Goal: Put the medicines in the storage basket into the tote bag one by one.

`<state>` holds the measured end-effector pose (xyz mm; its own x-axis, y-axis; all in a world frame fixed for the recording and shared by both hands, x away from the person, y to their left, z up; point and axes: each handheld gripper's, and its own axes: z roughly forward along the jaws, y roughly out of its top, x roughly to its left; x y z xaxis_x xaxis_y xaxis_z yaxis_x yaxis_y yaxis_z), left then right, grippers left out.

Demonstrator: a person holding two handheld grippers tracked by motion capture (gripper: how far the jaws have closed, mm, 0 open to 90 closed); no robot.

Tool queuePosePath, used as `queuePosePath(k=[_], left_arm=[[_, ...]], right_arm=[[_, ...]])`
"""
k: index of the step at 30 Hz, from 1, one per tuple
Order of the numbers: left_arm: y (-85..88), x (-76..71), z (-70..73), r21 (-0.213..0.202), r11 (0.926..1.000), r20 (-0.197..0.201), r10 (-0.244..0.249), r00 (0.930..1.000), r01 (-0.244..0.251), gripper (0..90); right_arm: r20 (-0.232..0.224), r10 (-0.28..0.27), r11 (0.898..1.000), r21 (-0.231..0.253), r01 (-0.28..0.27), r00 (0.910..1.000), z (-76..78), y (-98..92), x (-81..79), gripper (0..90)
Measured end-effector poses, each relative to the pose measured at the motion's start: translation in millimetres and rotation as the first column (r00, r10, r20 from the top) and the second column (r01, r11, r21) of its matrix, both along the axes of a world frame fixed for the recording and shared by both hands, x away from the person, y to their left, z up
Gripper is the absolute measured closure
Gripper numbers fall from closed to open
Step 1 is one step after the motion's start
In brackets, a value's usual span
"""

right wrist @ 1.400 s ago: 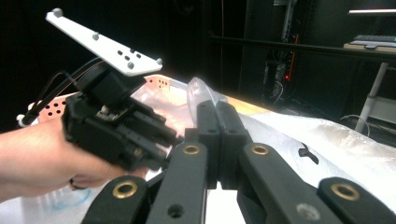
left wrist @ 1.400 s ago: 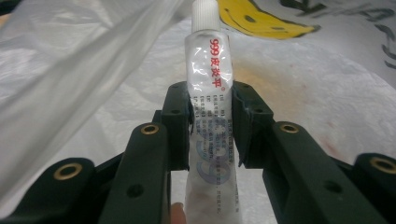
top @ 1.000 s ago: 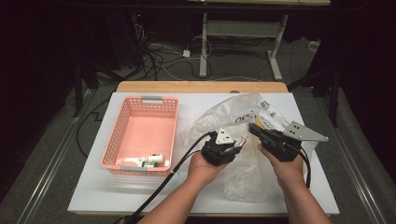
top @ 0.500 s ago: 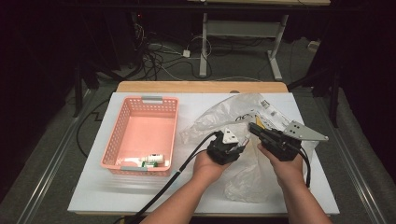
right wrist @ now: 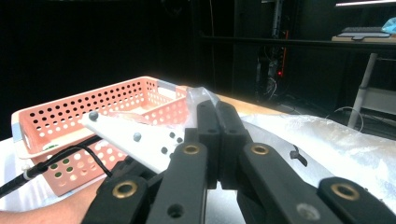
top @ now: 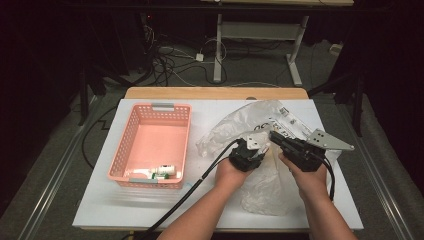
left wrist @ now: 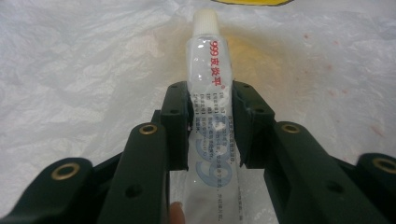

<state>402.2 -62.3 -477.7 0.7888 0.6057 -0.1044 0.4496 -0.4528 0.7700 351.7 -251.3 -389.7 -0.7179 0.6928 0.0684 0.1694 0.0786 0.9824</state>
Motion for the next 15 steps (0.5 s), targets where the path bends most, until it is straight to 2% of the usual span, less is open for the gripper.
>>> queuePosePath(k=[2, 3, 4, 6, 7, 8, 12, 15], left_arm=[[0.4, -0.4, 1.0, -0.013, 0.9999, 0.0, 0.0, 1.0, 0.0, 61.8], [1.7, -0.3, 2.6, -0.008, 0.9997, 0.006, -0.021, 0.9998, 0.021, 59.5], [1.6, -2.8, 3.8, -0.026, 0.9996, -0.009, -0.01, 0.9999, 0.01, 57.9], [4.9, -4.9, 7.0, -0.032, 0.999, 0.003, -0.031, 0.9995, 0.031, 53.7], [5.8, -8.0, 8.0, -0.048, 0.9985, -0.009, -0.027, 0.9996, 0.027, 51.9], [8.7, -10.3, 9.8, -0.04, 0.9988, 0.003, -0.028, 0.9996, 0.028, 50.0], [17.0, -19.6, 13.0, -0.101, 0.9934, -0.007, -0.055, 0.9984, 0.054, 44.7], [23.8, -28.3, 15.0, -0.117, 0.9905, -0.007, -0.074, 0.9972, 0.073, 40.2]], right_arm=[[-0.003, 0.001, 1.0, 0.0, -0.001, 1.0, -0.4, -0.6, 0.3, 90.0], [0.0, 0.001, 1.0, -0.002, -0.001, 1.0, -0.6, -1.0, 0.5, 90.0], [-0.001, 0.002, 1.0, -0.003, -0.002, 1.0, -0.7, -1.2, 0.4, 90.0], [0.0, -0.001, 1.0, -0.001, 0.001, 1.0, -0.7, -1.8, 0.4, 90.0], [-0.002, -0.002, 1.0, 0.002, 0.002, 1.0, -0.6, -2.1, 0.4, 90.0], [-0.003, -0.002, 1.0, 0.001, 0.002, 1.0, -0.6, -2.3, 0.2, 90.0], [-0.001, 0.0, 1.0, -0.003, 0.0, 1.0, -0.4, -2.5, 0.1, 90.0], [-0.001, 0.001, 1.0, -0.007, -0.001, 1.0, -0.7, -1.4, -0.4, 90.0]])
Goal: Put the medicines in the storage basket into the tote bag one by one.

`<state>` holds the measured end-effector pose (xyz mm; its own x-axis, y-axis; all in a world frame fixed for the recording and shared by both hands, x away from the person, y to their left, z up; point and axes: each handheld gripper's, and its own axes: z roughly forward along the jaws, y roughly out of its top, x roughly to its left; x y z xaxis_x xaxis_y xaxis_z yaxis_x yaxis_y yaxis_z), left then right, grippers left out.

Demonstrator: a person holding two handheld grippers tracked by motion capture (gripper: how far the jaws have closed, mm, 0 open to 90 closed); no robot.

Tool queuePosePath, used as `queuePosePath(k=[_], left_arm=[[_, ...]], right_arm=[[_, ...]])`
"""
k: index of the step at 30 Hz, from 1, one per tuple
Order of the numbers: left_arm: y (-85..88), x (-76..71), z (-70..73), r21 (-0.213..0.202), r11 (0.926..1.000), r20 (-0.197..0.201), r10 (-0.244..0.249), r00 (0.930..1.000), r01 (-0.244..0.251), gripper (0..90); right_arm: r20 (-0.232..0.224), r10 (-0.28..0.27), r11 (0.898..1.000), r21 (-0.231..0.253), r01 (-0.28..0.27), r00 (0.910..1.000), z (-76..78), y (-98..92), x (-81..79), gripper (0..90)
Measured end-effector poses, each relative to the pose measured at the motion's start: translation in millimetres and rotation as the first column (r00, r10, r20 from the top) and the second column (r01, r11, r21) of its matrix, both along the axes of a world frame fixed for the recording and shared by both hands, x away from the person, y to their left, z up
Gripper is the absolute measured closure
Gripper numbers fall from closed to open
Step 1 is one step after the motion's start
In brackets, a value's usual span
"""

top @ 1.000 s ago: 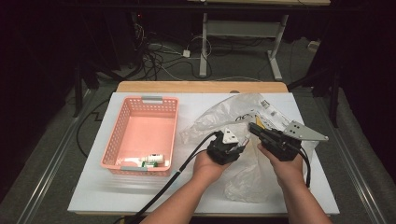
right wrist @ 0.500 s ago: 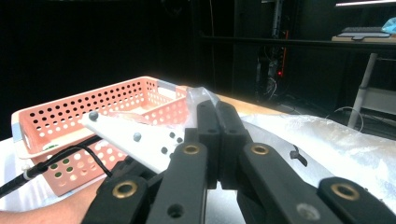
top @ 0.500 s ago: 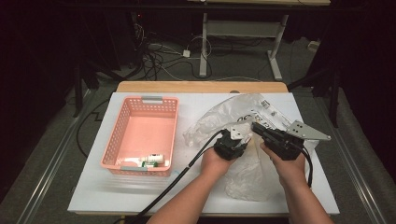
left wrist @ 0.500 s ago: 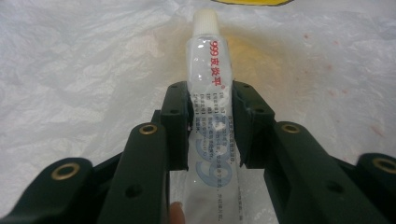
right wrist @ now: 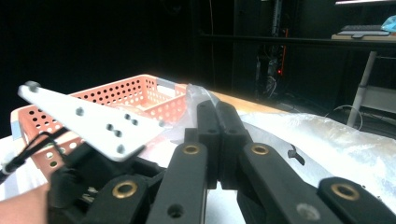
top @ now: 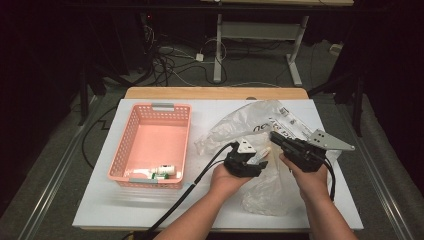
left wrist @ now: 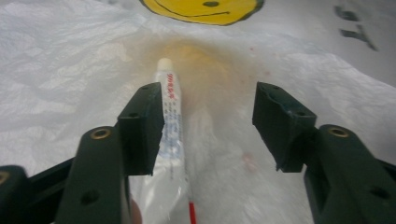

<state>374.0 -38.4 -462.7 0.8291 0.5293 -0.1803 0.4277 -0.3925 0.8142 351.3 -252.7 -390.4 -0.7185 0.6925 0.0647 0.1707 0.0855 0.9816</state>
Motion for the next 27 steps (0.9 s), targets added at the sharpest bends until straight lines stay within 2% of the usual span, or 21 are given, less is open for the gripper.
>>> queuePosePath(k=[11, 16, 20, 24, 27], left_arm=[[29.3, -25.8, 8.8, -0.047, 0.998, -0.029, -0.045, 0.9986, 0.044, 21.9], [43.1, -37.9, 18.9, -0.039, 0.9982, -0.025, -0.046, 0.9987, 0.045, 13.4], [53.0, -45.5, 27.2, -0.021, 0.9993, -0.03, -0.031, 0.9991, 0.03, 0.5], [65.5, -50.8, 32.2, -0.021, 0.9995, -0.036, -0.024, 0.9991, 0.023, 0.0], [76.2, -56.2, 36.8, -0.011, 0.9998, -0.021, -0.014, 0.9997, 0.014, 0.0]], right_arm=[[-0.009, 0.002, 1.0, -0.016, -0.002, 1.0, -2.9, 2.4, -1.7, 90.0], [-0.007, 0.003, 1.0, -0.024, -0.003, 1.0, -2.9, 2.6, -2.7, 90.0], [-0.003, 0.002, 1.0, -0.027, -0.002, 1.0, -2.0, 3.0, -3.8, 90.0], [-0.003, 0.001, 1.0, -0.026, -0.001, 1.0, -1.3, 3.3, -4.3, 90.0], [-0.002, 0.0, 1.0, -0.027, 0.0, 1.0, -1.1, 3.1, -4.8, 90.0]])
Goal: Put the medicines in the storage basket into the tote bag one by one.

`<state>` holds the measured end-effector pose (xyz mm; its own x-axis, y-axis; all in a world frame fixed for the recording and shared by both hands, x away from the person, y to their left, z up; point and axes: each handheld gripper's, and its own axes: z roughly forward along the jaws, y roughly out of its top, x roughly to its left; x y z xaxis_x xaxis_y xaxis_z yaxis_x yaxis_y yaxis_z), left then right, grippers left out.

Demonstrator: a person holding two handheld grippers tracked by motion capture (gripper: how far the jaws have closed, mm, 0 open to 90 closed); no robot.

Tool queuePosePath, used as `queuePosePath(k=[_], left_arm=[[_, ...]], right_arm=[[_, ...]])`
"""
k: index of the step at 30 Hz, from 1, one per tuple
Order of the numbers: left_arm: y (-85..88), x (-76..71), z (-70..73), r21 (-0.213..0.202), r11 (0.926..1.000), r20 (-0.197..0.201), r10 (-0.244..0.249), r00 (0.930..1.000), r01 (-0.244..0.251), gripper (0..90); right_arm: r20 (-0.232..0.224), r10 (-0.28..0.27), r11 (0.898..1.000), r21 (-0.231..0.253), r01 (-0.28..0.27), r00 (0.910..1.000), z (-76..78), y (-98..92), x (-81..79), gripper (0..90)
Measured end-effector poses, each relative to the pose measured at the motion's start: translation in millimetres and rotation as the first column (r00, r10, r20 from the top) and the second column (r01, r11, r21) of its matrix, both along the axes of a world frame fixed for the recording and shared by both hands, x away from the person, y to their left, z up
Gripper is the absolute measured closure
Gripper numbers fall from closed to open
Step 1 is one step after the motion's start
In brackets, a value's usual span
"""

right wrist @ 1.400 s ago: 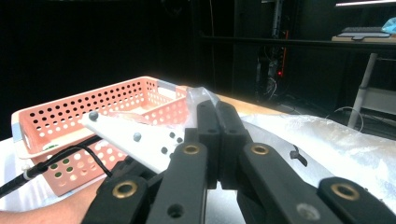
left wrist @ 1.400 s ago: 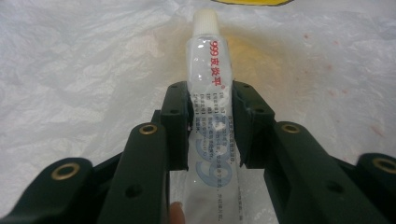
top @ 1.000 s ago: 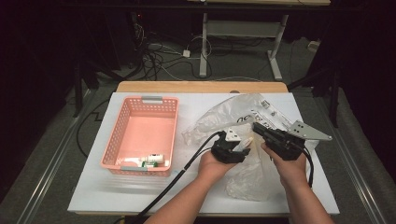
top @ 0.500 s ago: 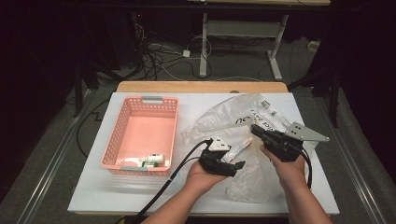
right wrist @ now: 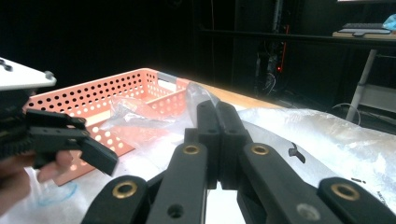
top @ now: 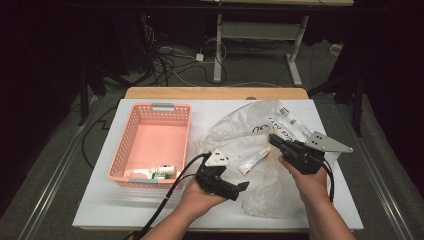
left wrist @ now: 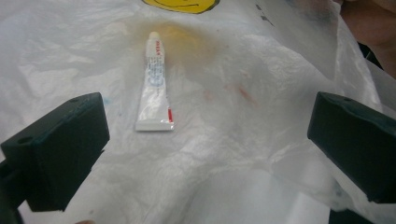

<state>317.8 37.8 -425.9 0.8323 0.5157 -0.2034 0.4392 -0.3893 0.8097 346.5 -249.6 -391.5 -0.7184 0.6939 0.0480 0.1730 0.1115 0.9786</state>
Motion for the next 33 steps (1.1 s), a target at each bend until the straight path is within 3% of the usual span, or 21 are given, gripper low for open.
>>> queuePosePath(k=[6, 11, 16, 22, 29, 33], left_arm=[[25.2, -8.8, 8.3, -0.01, 0.9995, 0.024, 0.031, 0.9992, -0.031, 0.0], [46.2, -10.0, 11.7, -0.011, 0.9976, 0.01, 0.068, 0.9976, -0.068, 0.0], [66.6, -9.0, 14.1, -0.003, 0.9935, 0.02, 0.113, 0.9933, -0.113, 0.0], [93.6, -7.1, 18.2, -0.017, 0.9841, 0.033, 0.177, 0.9836, -0.177, 0.0], [120.9, -4.6, 20.5, 0.009, 0.9659, 0.049, 0.258, 0.9649, -0.259, 0.0], [128.5, -2.0, 19.7, 0.02, 0.9621, 0.039, 0.271, 0.9618, -0.272, 0.0]], right_arm=[[0.002, -0.003, 1.0, 0.0, 0.003, 1.0, 0.2, -0.9, 0.6, 90.0], [0.005, -0.007, 1.0, 0.005, 0.007, 1.0, 1.8, -2.7, -0.2, 90.0], [0.011, -0.006, 1.0, 0.007, 0.006, 0.9999, 2.5, -3.1, -0.2, 90.0], [0.01, -0.009, 1.0, 0.008, 0.009, 0.9999, 2.9, -3.7, -0.8, 90.0], [0.01, -0.009, 1.0, 0.003, 0.009, 0.9999, 2.0, -4.1, -0.6, 90.0], [0.006, -0.008, 1.0, -0.002, 0.008, 0.9999, 1.6, -3.2, -0.7, 90.0]])
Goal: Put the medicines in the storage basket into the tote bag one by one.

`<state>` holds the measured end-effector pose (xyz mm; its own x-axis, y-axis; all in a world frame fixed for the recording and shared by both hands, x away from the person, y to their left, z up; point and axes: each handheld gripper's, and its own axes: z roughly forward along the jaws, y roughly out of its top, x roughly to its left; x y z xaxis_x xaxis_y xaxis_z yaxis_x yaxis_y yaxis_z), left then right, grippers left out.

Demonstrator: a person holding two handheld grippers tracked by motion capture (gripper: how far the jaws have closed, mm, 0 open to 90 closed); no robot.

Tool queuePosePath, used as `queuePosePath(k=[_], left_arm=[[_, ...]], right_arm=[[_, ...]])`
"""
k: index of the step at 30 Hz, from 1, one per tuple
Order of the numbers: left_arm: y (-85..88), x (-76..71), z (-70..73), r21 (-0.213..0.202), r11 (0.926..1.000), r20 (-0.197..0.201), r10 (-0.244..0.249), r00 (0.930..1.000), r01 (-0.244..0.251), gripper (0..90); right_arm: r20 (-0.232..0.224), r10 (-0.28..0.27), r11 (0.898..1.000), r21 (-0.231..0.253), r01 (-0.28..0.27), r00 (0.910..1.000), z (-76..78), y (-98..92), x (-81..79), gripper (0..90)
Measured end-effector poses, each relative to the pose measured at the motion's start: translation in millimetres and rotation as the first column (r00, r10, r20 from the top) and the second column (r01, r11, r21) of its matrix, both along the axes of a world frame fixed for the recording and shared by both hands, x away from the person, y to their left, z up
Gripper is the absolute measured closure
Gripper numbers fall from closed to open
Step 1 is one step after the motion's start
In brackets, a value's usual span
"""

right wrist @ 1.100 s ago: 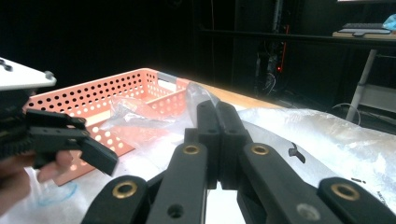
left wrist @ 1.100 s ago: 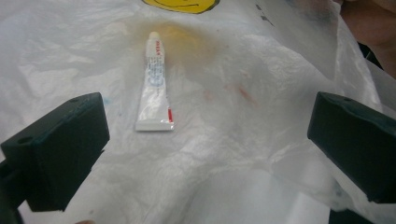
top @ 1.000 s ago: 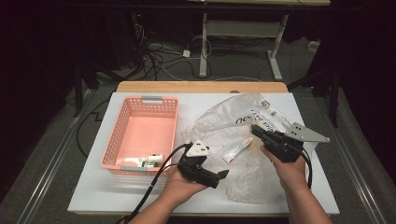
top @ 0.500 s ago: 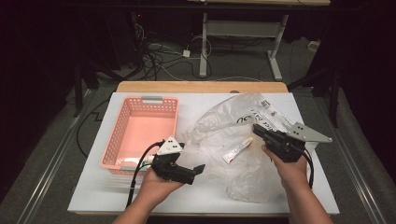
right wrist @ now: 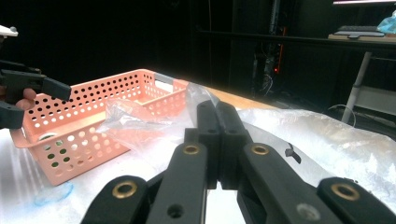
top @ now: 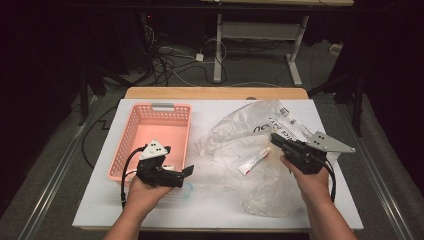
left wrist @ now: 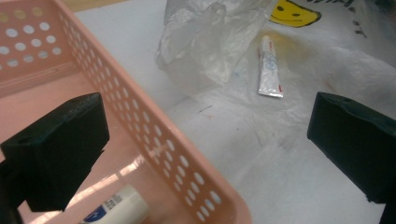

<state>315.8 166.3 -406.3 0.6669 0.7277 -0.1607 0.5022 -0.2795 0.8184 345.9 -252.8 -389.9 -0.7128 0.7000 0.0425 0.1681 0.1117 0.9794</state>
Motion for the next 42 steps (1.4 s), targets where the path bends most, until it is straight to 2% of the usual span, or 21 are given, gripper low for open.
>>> queuePosePath(k=[5, 8, 13, 25, 29, 33, 37, 39, 42], left_arm=[[10.8, 2.6, -0.6, 0.015, 0.9994, 0.002, 0.031, 0.9995, -0.031, 0.0], [19.5, 3.2, 0.7, -0.005, 0.9984, 0.003, 0.056, 0.9985, -0.056, 0.0], [33.3, 3.1, 3.7, -0.005, 0.9959, 0.013, 0.091, 0.9958, -0.091, 0.0], [69.7, 8.7, 0.5, -0.009, 0.9847, -0.01, 0.174, 0.9847, -0.174, 0.0], [78.1, 9.7, -2.7, 0.01, 0.9828, -0.023, 0.185, 0.9825, -0.185, 0.0], [82.3, 11.7, -5.1, 0.004, 0.9812, -0.044, 0.193, 0.9802, -0.193, 0.0], [81.9, 13.2, -6.0, 0.001, 0.9828, -0.048, 0.185, 0.9816, -0.185, 0.6], [81.7, 13.3, -6.4, 0.004, 0.9833, -0.053, 0.182, 0.9819, -0.182, 2.4], [82.3, 12.2, -5.8, -0.01, 0.9866, -0.048, 0.162, 0.9856, -0.163, 12.9]], right_arm=[[0.003, 0.001, 1.0, 0.0, -0.001, 1.0, 0.2, -0.6, -0.2, 90.0], [0.007, -0.002, 1.0, 0.0, 0.002, 1.0, 0.8, -1.1, -0.1, 90.0], [0.005, -0.002, 1.0, 0.003, 0.002, 1.0, 1.0, -0.9, 0.3, 90.0], [0.006, 0.001, 1.0, -0.001, -0.001, 1.0, 0.5, -1.3, -0.3, 90.0], [0.003, -0.002, 1.0, 0.005, 0.002, 1.0, 0.5, -1.8, -0.1, 90.0], [-0.001, 0.002, 1.0, 0.002, -0.002, 1.0, -0.6, -1.4, 0.5, 90.0], [-0.001, 0.003, 1.0, 0.001, -0.003, 1.0, -1.1, -1.0, 0.7, 90.0], [0.001, 0.005, 1.0, -0.002, -0.005, 1.0, -0.8, -0.7, 0.2, 90.0], [-0.003, 0.003, 1.0, -0.001, -0.003, 1.0, -0.6, -0.4, -0.3, 90.0]])
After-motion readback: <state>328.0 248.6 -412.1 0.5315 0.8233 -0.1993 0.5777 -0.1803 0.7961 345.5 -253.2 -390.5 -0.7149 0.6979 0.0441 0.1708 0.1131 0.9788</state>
